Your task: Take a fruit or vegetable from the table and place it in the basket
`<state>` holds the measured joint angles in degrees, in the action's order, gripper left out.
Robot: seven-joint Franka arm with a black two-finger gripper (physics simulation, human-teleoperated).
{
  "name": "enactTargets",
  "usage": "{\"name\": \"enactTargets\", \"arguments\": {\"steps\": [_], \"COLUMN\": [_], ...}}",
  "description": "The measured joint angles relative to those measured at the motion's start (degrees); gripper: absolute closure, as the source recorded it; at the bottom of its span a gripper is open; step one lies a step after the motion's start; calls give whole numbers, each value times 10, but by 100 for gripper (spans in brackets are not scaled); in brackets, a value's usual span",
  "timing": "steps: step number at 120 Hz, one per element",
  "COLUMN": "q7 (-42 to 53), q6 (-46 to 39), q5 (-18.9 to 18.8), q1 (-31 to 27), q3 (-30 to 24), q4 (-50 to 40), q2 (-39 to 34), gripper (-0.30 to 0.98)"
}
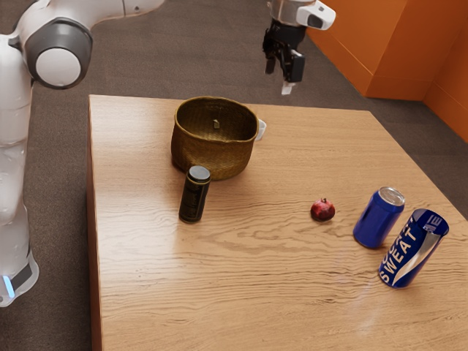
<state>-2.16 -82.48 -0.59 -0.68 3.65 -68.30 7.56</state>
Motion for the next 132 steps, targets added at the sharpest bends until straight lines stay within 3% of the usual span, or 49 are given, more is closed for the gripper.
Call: {"name": "enactTargets", "arguments": {"steps": [36,50,69,132], "q7": [-17,-22,-27,-37], "q6": [29,25,-1,-92], "q5": [-6,-14,-25,-26], "q1": [5,-13,34,10], "q3": [-5,-64,-91,-87], "q4": [43,83,80,71], "q2": [-36,-48,-6,166], "gripper": [0,0,0,0]}}
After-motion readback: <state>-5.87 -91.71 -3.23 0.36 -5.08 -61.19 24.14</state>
